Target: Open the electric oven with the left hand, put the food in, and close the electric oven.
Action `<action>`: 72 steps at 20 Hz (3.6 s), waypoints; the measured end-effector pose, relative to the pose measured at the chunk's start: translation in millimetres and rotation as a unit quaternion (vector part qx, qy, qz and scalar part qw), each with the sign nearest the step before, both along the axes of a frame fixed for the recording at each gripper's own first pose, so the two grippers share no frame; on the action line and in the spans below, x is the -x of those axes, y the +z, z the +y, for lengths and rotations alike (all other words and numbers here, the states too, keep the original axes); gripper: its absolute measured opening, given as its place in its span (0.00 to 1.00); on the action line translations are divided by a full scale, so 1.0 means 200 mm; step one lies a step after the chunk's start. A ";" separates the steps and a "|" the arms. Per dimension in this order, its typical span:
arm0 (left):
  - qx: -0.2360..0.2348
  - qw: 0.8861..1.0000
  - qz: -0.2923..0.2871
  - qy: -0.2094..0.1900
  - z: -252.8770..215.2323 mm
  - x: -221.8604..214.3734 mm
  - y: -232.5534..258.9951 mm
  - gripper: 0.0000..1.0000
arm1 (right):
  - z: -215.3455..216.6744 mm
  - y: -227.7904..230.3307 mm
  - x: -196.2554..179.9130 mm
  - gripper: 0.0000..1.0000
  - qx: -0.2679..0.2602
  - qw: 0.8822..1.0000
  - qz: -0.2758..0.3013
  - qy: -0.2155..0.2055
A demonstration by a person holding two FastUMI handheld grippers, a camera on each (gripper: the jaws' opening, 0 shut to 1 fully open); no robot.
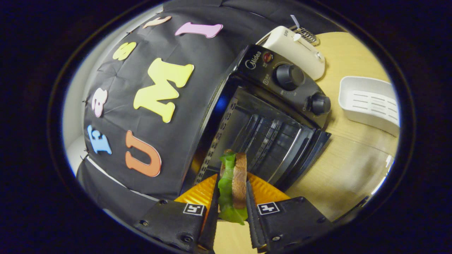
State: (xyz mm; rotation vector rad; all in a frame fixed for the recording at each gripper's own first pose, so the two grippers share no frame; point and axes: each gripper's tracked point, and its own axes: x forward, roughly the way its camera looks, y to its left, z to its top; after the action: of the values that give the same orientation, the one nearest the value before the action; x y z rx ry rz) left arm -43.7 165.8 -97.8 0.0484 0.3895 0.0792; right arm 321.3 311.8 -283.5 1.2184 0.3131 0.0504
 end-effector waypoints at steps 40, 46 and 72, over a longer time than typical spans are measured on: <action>0.049 0.997 -0.008 0.066 -0.66 -0.19 -0.44 0.96 | -1.38 0.63 1.00 1.00 0.509 0.838 -0.089 0.178; 0.039 0.998 0.030 0.037 -0.82 -0.24 -0.71 0.96 | -1.53 0.63 1.08 1.00 0.506 0.842 -0.069 0.172; 0.083 0.981 0.167 -0.047 -1.05 -0.57 -1.69 0.95 | -1.64 0.62 1.33 1.00 0.586 0.801 0.036 0.118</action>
State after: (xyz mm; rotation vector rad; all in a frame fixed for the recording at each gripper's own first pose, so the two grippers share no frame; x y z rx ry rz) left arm 69.8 -44.8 -434.9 -0.0864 0.7266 -0.0559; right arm 55.1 -16.6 -159.7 -0.0685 0.4584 0.0163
